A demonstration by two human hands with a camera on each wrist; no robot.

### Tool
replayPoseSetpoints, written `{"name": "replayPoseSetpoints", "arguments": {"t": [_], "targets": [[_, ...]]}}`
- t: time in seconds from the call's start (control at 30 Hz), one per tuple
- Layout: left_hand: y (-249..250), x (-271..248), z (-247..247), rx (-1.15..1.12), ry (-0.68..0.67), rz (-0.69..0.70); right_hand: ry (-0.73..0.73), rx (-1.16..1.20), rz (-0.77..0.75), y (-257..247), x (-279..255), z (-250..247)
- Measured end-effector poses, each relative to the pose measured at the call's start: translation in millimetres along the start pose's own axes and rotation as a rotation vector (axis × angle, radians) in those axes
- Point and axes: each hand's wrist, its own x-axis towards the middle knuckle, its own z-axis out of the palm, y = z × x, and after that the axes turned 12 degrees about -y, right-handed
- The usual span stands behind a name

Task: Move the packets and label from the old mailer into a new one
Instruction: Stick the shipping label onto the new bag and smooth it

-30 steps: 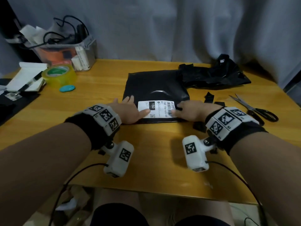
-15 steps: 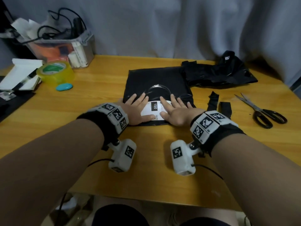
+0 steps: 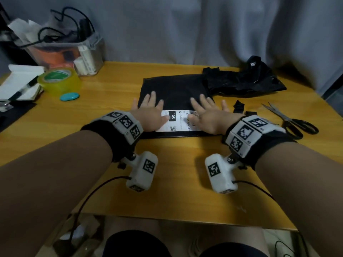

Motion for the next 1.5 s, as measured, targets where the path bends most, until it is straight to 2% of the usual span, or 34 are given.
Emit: {"name": "replayPoseSetpoints", "arguments": {"t": [0.07, 0.13, 0.4, 0.63, 0.87, 0.97, 1.03, 1.13, 1.2, 1.27, 1.37, 1.5], "targets": [[14.6, 1.9, 1.4, -0.013, 0.027, 0.101, -0.009, 0.093, -0.060, -14.0, 5.0, 2.9], [23.3, 6.3, 8.2, 0.017, -0.052, 0.125, -0.068, 0.154, -0.045, -21.3, 12.5, 11.0], [10.4, 9.0, 10.8, 0.154, -0.152, -0.039, -0.112, 0.098, 0.114, -4.0, 20.4, 21.2], [0.5, -3.8, 5.3, 0.182, -0.157, -0.066, -0.110, -0.059, 0.214, 2.9, 16.4, 20.4], [-14.9, -19.2, 17.0, 0.113, -0.173, -0.122, -0.105, 0.034, 0.170, 10.0, 8.2, 24.7], [-17.8, -23.8, 17.0, 0.109, -0.141, -0.133, -0.116, -0.004, 0.120, 15.2, 3.2, 11.8], [-16.0, -24.9, 15.3, 0.050, -0.056, -0.108, -0.023, 0.031, 0.056, 18.9, -2.7, -2.1], [-5.4, -20.5, 10.0, -0.086, 0.149, 0.014, 0.252, 0.171, -0.059, 13.0, -6.5, -9.6], [5.5, -12.6, 9.1, -0.140, 0.183, 0.089, 0.293, 0.176, -0.082, -1.8, -2.3, -2.8], [15.1, -4.9, 14.1, -0.109, 0.102, 0.102, 0.199, 0.177, -0.067, -19.0, 3.9, 9.4], [16.5, 2.5, 21.2, -0.008, -0.045, 0.041, 0.005, 0.153, -0.003, -29.9, 14.7, 23.3], [9.1, 1.6, 15.2, 0.063, -0.143, -0.017, -0.092, 0.037, 0.088, -18.7, 17.3, 24.2]]}}
